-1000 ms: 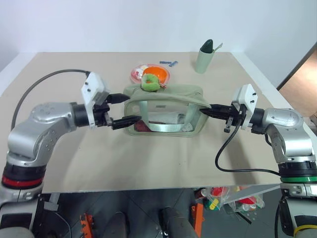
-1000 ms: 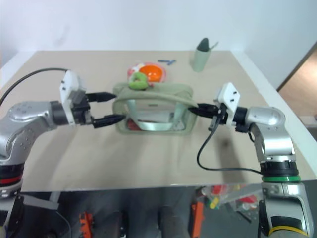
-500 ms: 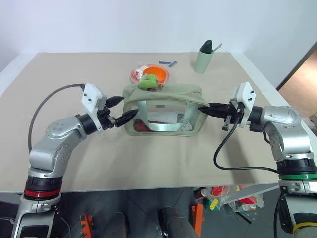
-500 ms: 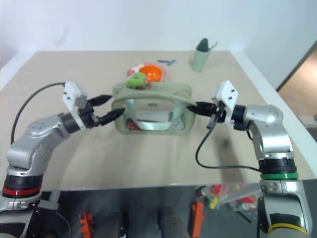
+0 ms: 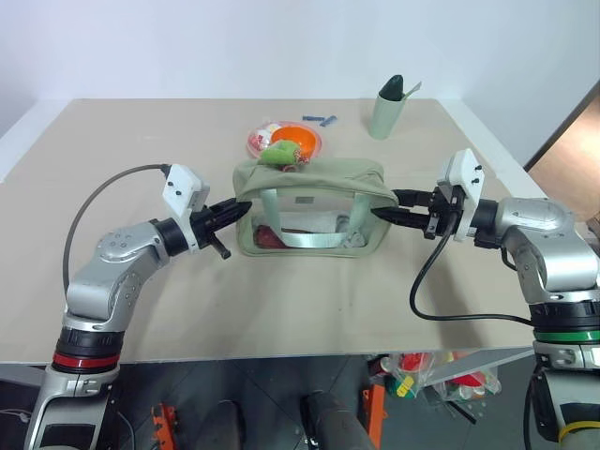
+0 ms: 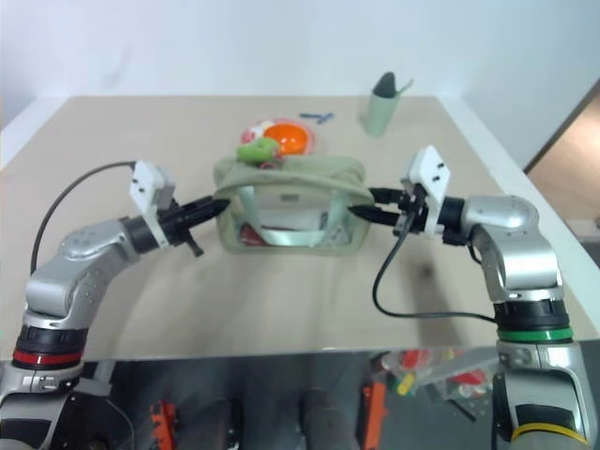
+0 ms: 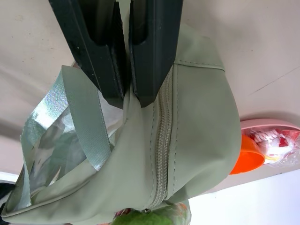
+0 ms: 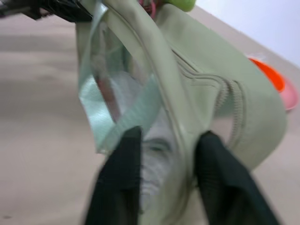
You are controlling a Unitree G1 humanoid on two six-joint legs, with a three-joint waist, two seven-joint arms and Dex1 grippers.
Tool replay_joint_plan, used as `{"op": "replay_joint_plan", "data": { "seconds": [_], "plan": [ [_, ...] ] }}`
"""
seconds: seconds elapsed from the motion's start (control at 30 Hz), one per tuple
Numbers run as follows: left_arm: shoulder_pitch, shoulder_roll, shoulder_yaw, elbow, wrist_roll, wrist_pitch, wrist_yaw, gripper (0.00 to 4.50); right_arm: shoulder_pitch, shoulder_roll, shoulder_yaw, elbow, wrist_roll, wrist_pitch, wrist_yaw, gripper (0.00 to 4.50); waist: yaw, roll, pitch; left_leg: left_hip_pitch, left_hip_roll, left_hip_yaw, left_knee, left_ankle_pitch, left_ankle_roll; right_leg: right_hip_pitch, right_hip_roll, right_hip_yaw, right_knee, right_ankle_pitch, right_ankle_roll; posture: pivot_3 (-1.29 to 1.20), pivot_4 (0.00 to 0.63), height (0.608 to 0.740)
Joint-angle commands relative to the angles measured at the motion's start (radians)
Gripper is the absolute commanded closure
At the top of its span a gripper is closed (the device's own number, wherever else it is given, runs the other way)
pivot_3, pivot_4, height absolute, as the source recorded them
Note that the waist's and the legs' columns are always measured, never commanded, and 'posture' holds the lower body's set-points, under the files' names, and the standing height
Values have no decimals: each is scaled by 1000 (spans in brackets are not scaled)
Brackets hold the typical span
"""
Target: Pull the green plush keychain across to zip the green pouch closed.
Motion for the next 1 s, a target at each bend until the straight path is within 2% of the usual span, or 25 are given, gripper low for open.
{"op": "replay_joint_plan", "data": {
  "seconds": [0.03, 0.17, 0.3, 0.4, 0.63, 0.83, 1.0],
  "plan": [
    [-11, 7, -2, -26, 0, -11, -18, 4500, -54, -68, -59, -20, 51, 90, 17, 1375, 0, 0, 0, 0, 0, 0, 0, 0, 0, 0, 0, 0, 0, 0, 0, 0, 150, 740],
    [0, 14, 3, -39, -6, -6, -24, 4500, -176, -87, -79, 80, 54, 107, -5, 37, -1, 0, 0, 0, 0, 1, 0, 0, 0, 0, 0, 1, 0, 0, 0, 0, 150, 740],
    [9, 13, 2, -46, -5, -5, -25, 4500, -358, 4, -35, 185, 13, 47, -57, 37, -6, 0, 0, 1, 0, 2, 0, 0, 1, 0, 0, 1, 0, 0, -3, 0, 150, 740],
    [23, 4, -11, -60, -1, -6, -21, 4500, -489, 172, 43, 289, -58, -49, -129, 37, -8, 0, 0, 2, 1, 1, 0, 0, 1, 0, 1, 1, 0, 1, -3, 0, 150, 740],
    [39, -12, -25, -92, 1, 0, -7, 4500, -625, 370, 131, 572, -167, -258, -105, 37, 2, 0, 0, -3, 0, 0, 0, 1, 1, -2, -1, -1, 0, 2, -1, 0, 150, 740],
    [55, -12, -24, -107, 7, 0, 0, 4500, -653, 439, 156, 634, -184, -294, -27, 37, 1, 1, 0, -4, 0, 0, -1, -2, 1, -2, -2, -1, -2, 2, -3, 0, 150, 740],
    [59, -14, -25, -111, 6, -1, 7, 4500, -635, 470, 175, 690, -224, -299, -26, 37, 1, 1, 0, -4, 0, -2, -1, -2, 1, -2, -1, -4, -1, 2, -4, 0, 150, 740]
  ]
}}
